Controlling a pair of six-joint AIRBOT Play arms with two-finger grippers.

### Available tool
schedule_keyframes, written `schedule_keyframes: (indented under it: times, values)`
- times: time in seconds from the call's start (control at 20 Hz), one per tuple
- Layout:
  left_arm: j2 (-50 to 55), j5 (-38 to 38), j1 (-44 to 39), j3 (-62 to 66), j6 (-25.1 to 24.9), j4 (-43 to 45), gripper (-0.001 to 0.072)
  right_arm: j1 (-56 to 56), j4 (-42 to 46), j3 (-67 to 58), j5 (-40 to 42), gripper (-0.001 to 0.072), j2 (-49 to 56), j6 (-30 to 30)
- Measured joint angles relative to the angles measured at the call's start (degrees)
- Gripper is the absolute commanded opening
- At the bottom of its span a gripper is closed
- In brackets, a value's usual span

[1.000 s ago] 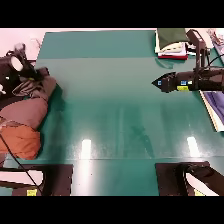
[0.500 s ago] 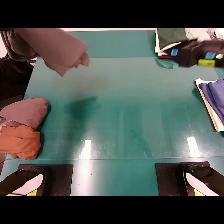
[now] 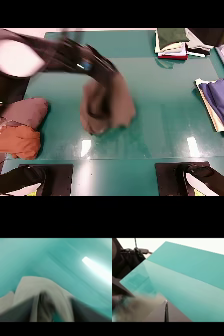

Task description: Fold the shirts.

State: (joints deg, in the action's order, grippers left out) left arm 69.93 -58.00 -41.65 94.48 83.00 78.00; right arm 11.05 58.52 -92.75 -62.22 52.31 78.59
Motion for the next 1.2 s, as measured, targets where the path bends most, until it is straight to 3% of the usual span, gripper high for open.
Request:
schedule_keyframes:
  times: [0.2, 0.45, 0.65, 0.95, 1.2]
  values:
    - [3.8, 2.4, 1.2, -0.3, 1.0, -0.4, 0.0573, 0.0, 0.0, -0.3, -1.0, 0.0018, 0.0, 0.0]
    - [5.2, -0.2, 18.2, -3.6, 7.0, -1.2, 0.0574, 0.0, 0.0, -0.4, -1.9, 0.0017, 0.0, 0.0]
    - [5.6, -3.9, 28.9, -13.6, 8.7, -3.7, 0.0573, 0.0, 0.0, -0.4, -2.3, 0.0017, 0.0, 0.0]
    - [5.6, 1.2, 33.0, -33.8, 9.3, -10.1, 0.0573, 0.0, 0.0, -0.4, -2.4, 0.0017, 0.0, 0.0]
    - [5.6, 6.6, 32.3, -42.9, 8.5, -15.9, 0.0562, 0.0, 0.0, -0.4, -2.4, 0.0017, 0.0, 0.0]
